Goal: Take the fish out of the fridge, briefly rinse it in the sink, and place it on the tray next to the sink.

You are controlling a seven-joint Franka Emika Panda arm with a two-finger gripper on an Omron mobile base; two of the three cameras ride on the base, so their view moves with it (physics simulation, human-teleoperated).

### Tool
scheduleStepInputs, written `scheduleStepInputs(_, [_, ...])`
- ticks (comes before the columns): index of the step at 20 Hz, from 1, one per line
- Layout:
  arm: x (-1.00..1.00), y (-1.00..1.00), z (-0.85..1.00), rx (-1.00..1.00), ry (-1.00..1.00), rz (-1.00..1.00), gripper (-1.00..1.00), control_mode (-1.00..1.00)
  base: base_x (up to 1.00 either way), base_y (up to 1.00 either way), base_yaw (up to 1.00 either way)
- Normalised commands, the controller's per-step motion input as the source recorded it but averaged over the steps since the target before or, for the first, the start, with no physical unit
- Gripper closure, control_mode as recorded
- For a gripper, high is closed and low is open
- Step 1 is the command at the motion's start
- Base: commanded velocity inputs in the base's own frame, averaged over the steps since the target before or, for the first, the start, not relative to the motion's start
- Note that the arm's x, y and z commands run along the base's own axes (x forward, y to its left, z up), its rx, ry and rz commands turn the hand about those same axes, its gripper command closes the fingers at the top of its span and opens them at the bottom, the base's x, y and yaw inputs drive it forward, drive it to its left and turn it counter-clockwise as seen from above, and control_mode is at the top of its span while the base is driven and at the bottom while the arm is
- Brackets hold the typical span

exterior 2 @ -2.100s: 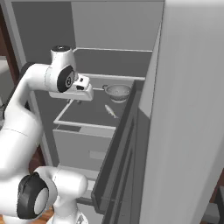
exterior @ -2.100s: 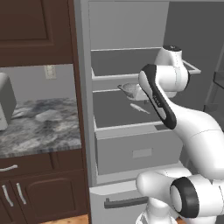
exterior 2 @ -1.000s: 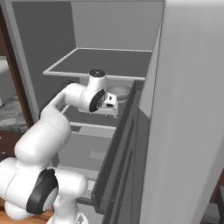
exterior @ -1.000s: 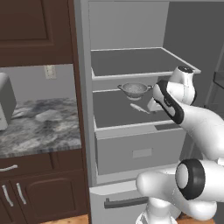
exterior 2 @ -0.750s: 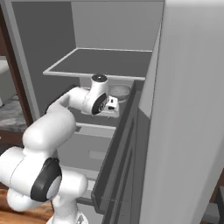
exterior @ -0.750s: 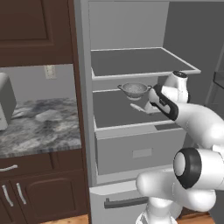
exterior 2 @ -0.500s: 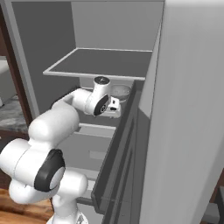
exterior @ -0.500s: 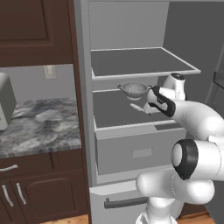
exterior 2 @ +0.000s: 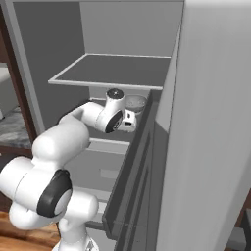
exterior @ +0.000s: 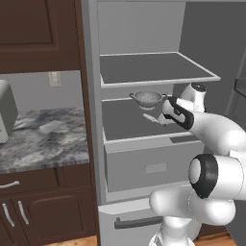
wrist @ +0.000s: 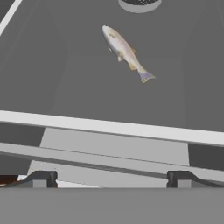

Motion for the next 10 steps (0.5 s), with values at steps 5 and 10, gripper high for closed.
scheduleStepInputs(5, [0.2, -0.01, 0.0, 0.0, -0.04, 0.0, -1.0, -1.0, 0.0, 0.0, 0.0])
scheduleStepInputs(10, [0.32, -0.01, -0.08, 0.0, 0.0, 0.0, -1.0, -1.0, 0.0, 0.0, 0.0])
